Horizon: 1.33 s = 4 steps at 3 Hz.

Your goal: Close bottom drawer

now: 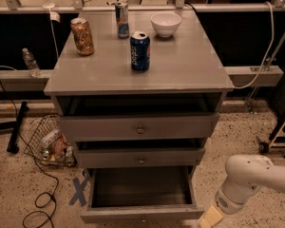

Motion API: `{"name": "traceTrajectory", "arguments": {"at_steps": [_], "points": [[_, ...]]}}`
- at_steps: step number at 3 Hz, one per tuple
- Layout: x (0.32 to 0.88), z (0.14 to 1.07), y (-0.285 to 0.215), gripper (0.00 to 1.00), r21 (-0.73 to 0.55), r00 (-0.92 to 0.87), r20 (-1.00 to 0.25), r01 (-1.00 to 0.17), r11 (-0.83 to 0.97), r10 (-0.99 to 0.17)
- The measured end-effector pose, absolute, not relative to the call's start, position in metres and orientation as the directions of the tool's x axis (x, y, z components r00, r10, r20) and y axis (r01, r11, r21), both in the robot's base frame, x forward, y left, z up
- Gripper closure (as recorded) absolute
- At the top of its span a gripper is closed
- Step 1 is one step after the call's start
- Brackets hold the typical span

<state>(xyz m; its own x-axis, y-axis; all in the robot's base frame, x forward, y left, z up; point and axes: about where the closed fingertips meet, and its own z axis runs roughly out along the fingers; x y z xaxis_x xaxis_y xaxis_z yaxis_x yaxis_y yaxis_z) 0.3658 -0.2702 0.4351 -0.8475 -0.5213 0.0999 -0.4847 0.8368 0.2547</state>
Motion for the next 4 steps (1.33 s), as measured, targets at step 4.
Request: {"name": "traceTrajectory", "arguments": {"at_steps": [4], "points": [[0.34,0.235,-0.213,0.0,0.518,-0.742,0.154,-0.502,0.693,-0.653]]}}
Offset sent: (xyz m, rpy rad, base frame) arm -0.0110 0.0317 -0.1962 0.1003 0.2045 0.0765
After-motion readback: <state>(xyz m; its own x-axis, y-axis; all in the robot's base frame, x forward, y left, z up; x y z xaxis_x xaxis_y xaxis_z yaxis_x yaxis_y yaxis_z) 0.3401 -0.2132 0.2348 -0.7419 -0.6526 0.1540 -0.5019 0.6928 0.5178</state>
